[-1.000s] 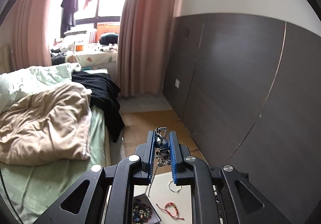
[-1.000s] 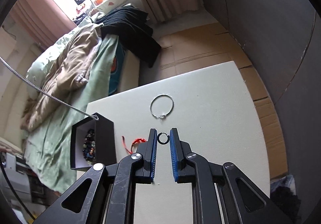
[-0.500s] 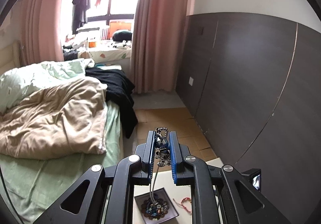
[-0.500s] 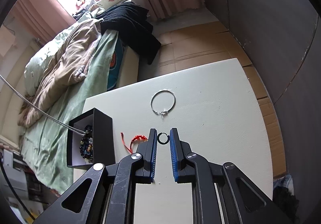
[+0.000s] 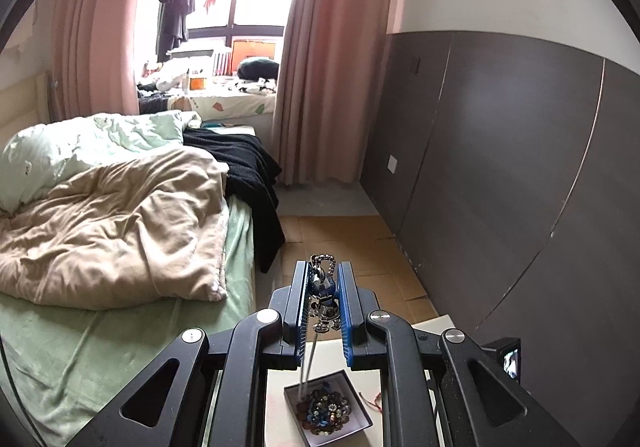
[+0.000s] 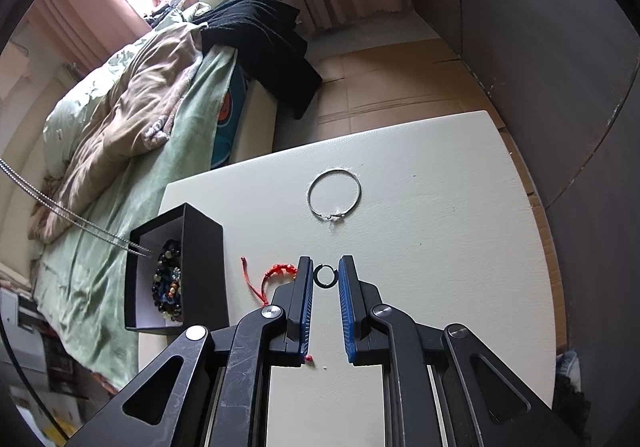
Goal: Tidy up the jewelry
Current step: 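Carry the chain into the box with the left while the right drops the small ring in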
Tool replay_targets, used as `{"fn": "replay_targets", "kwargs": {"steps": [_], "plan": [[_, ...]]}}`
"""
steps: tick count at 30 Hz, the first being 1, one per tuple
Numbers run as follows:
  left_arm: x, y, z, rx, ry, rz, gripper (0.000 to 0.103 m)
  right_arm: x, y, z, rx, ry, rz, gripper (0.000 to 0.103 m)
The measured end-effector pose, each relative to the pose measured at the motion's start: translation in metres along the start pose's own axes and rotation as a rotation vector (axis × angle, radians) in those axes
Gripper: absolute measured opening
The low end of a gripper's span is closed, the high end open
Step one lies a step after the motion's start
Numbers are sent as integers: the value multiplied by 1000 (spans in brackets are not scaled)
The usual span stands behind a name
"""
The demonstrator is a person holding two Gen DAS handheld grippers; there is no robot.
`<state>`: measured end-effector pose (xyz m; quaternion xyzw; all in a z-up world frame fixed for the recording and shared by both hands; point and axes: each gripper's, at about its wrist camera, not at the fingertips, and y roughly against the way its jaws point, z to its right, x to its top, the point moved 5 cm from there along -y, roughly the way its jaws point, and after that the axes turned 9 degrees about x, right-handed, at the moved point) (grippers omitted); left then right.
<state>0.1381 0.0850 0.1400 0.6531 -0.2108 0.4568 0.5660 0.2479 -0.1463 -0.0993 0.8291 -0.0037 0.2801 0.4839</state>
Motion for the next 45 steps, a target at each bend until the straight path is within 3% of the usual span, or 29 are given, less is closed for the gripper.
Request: {"fn": "replay_targets", "kwargs": {"steps": [13,24,32,39,41,43,44,45], "plan": [[-43,-37,1,12,-11,-81,14,5,29,-15,156,-12,80,14],[-95,-82,-9,18,55,-157,14,6,34,-18,176,-15,109,14],[-149,-125,-19,-14,167,-257,14,5,36,-37,204,18,126,14],[-184,-151,-15,-96,214,-367,15,3,17,-58,221,27,97,14],[-187,-154,-17,-128,238,-390,16,3,10,-67,226,38,95,14],[-190,-153,-23,-104,254,-387,18,4,2,-76,236,42,89,14],[-191,-152,-25,-91,258,-384,26,4,-2,-80,244,41,88,14],[-191,-151,-29,-82,271,-381,41,5,-6,-84,249,41,87,14]]}}
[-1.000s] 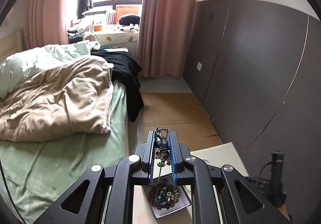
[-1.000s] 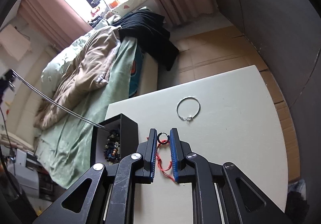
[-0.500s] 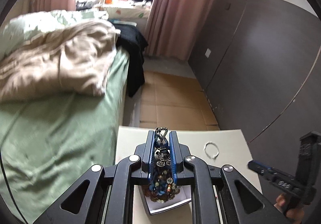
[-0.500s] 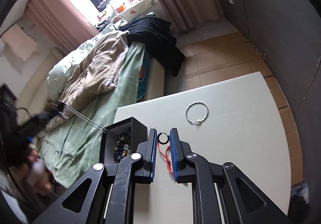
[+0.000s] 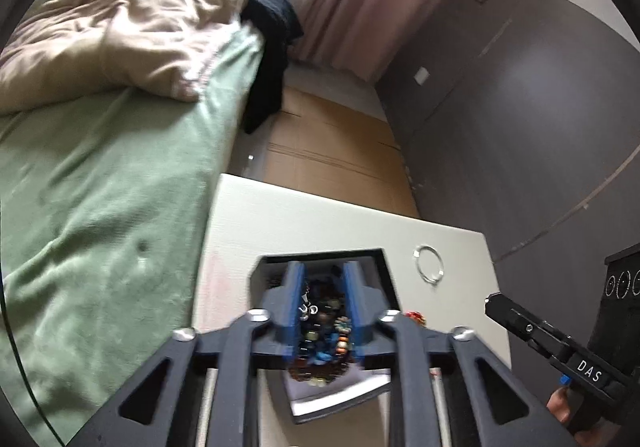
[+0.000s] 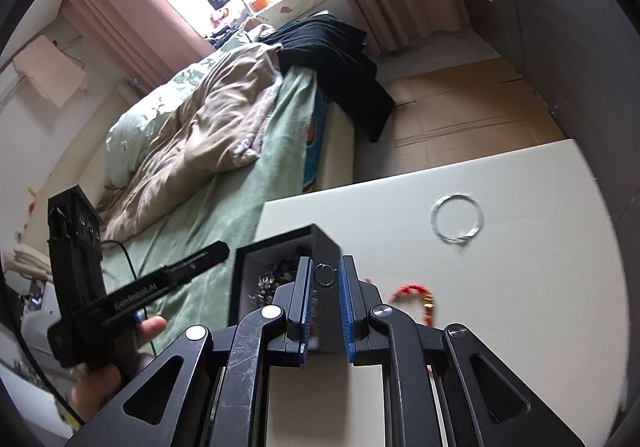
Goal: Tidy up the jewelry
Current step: 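Carry the chain into the box with the left while the right drops the small ring in, then grasp the red string bracelet with gold beads with the left gripper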
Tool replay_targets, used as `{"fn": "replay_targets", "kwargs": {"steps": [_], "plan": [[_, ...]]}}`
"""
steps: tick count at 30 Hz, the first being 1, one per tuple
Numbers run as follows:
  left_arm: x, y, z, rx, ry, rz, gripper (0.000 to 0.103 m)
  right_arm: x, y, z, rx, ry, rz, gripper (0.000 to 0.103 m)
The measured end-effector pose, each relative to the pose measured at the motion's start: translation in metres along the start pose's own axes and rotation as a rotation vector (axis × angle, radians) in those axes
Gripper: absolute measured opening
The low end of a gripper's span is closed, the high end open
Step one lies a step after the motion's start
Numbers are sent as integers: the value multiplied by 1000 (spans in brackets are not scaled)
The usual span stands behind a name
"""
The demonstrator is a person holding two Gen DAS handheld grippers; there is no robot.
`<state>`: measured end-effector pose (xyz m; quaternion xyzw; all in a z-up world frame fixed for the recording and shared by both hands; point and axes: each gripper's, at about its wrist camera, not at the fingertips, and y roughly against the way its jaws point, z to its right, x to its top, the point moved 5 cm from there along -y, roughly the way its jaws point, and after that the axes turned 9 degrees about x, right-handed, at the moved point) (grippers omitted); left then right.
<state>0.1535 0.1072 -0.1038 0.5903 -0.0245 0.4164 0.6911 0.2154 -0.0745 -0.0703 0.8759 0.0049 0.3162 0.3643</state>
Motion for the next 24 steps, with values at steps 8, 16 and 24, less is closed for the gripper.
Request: {"fn": "replay_targets", "kwargs": {"steps": [8,16,24], "plan": [[16,11,-28,-8,95,54,72,1,-45,-19,36,4,-37,14],[24,12,-53,-3,157,59,72,11,-72,-27,40,4,-24,15],[23,7,-50,3,143,44,72,12,-70,-5,-54,-50,-61,76]]}}
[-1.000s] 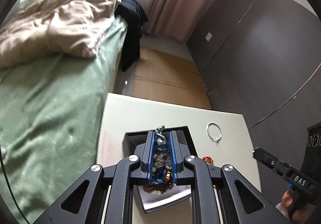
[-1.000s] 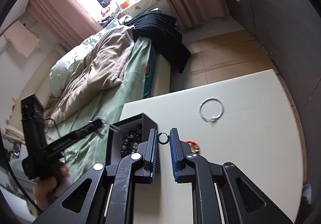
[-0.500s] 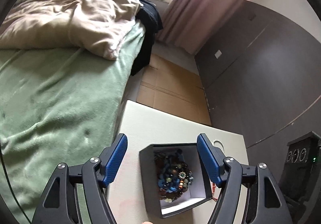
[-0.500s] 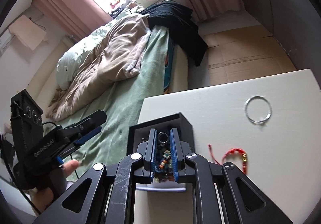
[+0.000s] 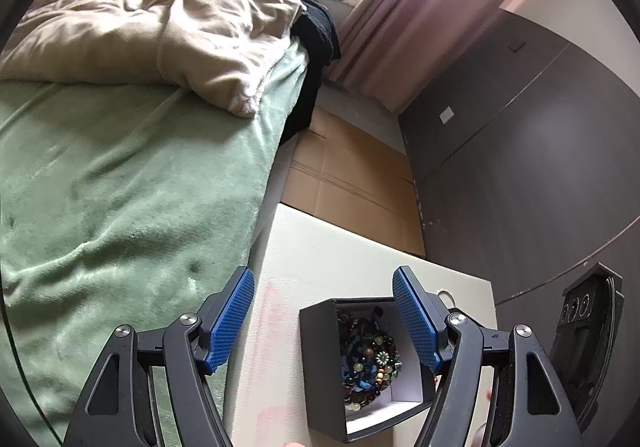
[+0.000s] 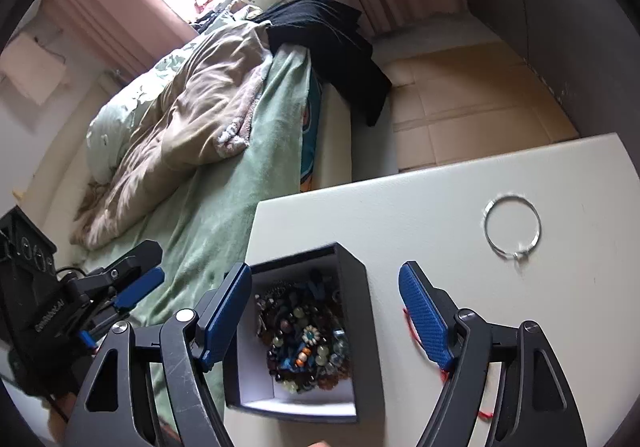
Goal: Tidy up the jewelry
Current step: 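Grasp the red string bracelet with gold beads with the left gripper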
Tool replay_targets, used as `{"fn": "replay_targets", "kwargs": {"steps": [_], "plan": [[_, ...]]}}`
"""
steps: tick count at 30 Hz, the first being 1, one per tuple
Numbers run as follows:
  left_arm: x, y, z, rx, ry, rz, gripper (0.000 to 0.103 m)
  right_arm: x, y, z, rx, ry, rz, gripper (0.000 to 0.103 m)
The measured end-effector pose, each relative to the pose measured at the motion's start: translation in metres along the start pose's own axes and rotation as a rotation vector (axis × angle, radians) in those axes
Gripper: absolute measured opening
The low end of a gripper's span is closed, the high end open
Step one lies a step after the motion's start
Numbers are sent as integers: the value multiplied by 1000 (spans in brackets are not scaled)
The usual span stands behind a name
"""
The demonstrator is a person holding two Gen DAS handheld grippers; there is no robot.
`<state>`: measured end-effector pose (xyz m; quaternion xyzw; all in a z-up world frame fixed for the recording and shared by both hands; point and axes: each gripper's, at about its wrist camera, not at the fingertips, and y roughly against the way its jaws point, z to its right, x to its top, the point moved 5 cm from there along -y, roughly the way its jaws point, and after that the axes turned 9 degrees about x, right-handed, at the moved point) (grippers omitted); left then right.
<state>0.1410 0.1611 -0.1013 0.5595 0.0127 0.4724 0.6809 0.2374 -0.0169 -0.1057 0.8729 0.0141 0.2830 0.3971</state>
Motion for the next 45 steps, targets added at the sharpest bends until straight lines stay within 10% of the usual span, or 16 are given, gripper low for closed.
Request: {"fn": "replay_targets", "kwargs": {"steps": [24,45], "plan": [[-73,-14,114,-55,-305,-72,72,-17,109,111,-261,-151,65,76],[-130,-85,189,121,-528,-267,31,-26,170,186,-271,-283,77,76]]}}
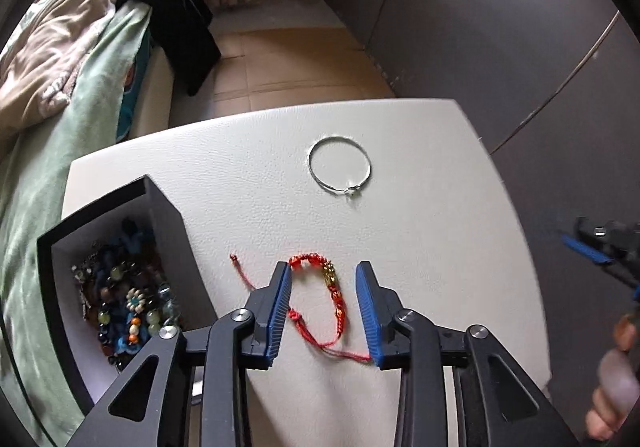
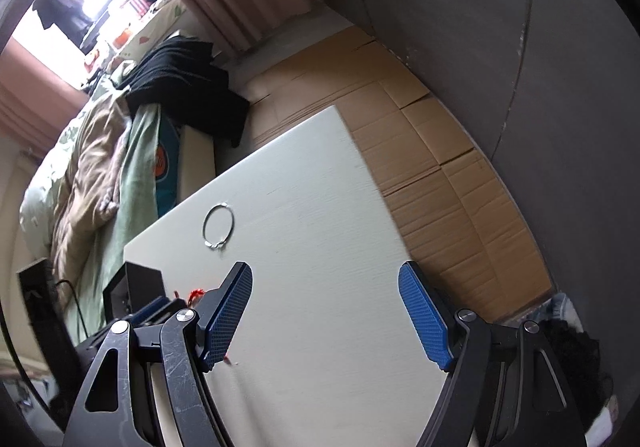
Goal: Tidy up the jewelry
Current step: 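Grasp the red string bracelet with gold beads with the left gripper, then drop the red bracelet into the box with the left gripper while the right closes on the silver bangle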
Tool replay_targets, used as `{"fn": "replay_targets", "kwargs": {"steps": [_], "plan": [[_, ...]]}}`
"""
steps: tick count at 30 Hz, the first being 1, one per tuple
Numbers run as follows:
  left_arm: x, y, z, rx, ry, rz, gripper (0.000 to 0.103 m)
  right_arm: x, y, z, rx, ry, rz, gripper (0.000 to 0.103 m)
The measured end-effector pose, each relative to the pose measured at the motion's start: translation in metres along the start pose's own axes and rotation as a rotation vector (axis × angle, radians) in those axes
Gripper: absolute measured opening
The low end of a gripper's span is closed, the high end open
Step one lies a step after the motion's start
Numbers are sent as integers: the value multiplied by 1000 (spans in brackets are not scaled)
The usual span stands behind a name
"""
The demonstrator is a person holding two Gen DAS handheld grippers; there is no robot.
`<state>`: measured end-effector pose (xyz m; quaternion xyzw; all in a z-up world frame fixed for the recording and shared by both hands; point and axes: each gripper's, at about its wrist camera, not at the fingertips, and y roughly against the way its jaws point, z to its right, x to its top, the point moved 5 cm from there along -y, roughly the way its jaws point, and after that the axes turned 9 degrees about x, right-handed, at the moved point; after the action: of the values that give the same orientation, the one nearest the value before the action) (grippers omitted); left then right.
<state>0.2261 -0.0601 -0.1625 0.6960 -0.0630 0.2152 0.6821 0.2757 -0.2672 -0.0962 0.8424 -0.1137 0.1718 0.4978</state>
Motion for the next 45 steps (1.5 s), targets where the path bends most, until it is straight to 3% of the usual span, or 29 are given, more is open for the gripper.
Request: {"fn": "replay_targets", "kwargs": {"steps": [6,13,15,23,36,45], "plan": [[0,-19,8,46,-8,-39,28,6,2,18,-39,-23,-8,76],[-3,-31,19,120,-50,-51,24,8,3,21,-18,-42,-11,76],[-3,-31,18,130,-49,-42,6,8,3,19,-18,-37,-13,76],[1,-12,12,87,-37,6,6,7,0,5,22,-4,-17,76],[18,54,-13,29,-10,167,6,-8,-31,-44,-65,122,-54,76],[6,80,-48,-40,62,257,6,-16,-58,-71,-96,159,-67,76]]}}
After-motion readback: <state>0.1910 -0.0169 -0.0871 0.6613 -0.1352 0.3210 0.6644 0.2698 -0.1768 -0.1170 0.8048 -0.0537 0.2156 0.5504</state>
